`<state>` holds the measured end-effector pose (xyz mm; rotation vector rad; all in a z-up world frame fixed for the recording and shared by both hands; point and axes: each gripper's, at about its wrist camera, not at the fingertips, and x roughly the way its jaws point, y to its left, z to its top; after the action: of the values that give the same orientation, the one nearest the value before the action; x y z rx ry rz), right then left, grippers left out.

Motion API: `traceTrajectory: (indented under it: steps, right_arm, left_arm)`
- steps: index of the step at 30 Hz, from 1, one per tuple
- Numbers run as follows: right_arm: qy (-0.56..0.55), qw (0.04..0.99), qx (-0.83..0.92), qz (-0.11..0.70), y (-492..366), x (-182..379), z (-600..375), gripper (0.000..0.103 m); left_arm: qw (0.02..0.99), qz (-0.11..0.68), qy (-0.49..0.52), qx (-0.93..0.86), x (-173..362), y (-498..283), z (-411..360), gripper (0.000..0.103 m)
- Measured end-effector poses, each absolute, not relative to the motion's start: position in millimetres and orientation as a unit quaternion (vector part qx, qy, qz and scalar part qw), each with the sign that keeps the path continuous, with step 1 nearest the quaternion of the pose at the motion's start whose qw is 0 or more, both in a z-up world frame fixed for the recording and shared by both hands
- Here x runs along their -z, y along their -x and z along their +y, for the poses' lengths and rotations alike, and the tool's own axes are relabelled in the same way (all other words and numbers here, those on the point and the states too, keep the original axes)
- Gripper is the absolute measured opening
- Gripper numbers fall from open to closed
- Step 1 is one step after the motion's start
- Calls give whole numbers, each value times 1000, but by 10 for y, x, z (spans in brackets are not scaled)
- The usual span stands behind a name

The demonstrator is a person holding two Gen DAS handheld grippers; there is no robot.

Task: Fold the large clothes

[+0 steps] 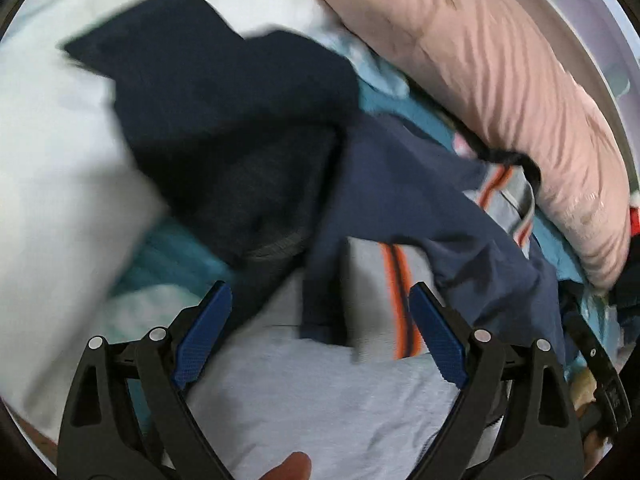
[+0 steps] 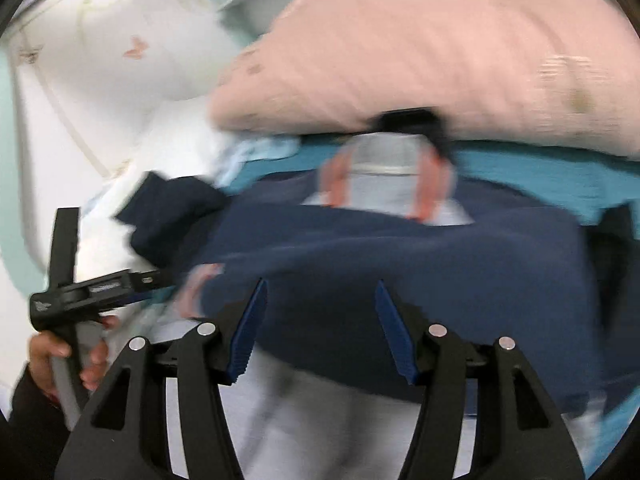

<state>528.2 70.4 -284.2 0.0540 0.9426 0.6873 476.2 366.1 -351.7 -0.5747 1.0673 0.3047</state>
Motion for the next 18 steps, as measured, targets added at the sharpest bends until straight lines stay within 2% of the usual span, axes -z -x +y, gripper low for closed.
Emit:
traceTrajectory:
  steps: [7,9,14,18]
  right_arm:
    - [-28,858,-241,453,-5510,2857,-112,54]
    - [-33,859,-233,454,-5532,2884,-207,54]
    - [-38,859,-229,457,-5528,2953,-263,54]
    - [-35,859,-229,457,-5526,2956,-294,54]
  left_arm:
    - [770,547,292,-150,3740,-4967,3601,88]
    - [764,559,281,-154,3713,-4982,3588,79]
    - [738,582,291,-179,3688,-4966,3680,68]
    - [728,577,326,-176,3645,-4875,3755,73]
